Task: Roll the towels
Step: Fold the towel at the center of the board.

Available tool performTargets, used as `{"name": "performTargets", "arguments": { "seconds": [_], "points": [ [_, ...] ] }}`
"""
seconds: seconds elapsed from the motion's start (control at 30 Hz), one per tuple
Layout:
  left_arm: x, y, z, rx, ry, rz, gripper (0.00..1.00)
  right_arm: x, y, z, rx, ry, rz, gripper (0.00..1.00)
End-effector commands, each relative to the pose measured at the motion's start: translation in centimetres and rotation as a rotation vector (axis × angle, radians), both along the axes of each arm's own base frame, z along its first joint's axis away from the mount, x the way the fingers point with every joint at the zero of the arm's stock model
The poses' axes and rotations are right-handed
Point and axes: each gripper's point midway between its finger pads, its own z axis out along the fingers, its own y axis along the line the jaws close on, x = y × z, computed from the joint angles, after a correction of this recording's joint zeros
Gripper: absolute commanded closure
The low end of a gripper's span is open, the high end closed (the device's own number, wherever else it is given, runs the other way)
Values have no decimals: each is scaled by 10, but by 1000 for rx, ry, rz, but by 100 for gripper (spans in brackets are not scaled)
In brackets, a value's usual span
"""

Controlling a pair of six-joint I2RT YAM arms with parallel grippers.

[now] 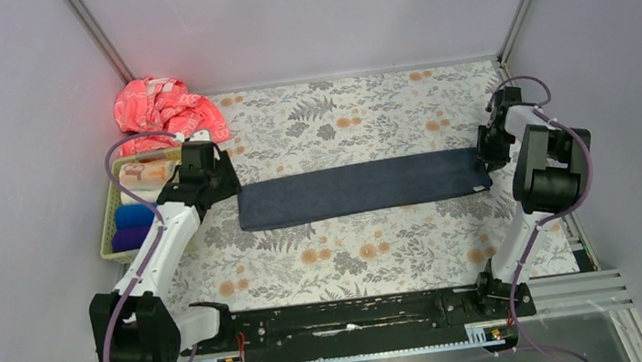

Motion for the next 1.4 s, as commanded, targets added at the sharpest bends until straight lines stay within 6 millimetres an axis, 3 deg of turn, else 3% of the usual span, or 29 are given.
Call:
{"name": "performTargets", "arguments": {
  "seconds": [0.0,0.13,0.3,0.5,0.57,0.63,0.73,0.93,0.97,1.0,1.03,1.37],
  "points": [
    [5,2,9,28,-52,-3,47,-43,18,-43,82,216,18,69],
    [4,3,10,30,-60,-4,47,-46,10,-46,37,247,13,99],
    [3,1,9,22,-62,-8,46,-37,-40,-14,-197,232,-89,100],
    [3,1,10,16,-65,-2,45,-17,-110,66,-476,86,-302,100],
    [3,0,11,8,-67,-5,43,-15,-126,89,-551,56,-351,100],
    [2,0,11,2,-68,3,40,-10,-127,103,-552,19,-365,100],
    [4,0,14,-16,-78,25,27,4,-97,110,-403,-64,-313,100],
    [7,-22,18,-132,-67,-29,18,15,10,102,-24,-177,-120,100],
    [7,-27,19,-151,-70,-47,15,14,27,100,30,-184,-87,100],
    [6,-30,20,-169,-68,-58,3,13,40,100,68,-188,-67,100],
    [5,-33,21,-184,-69,-67,0,11,55,100,106,-189,-45,100],
    [-5,-53,19,-299,-31,-105,0,4,198,131,384,-247,206,100]
  ]
}}
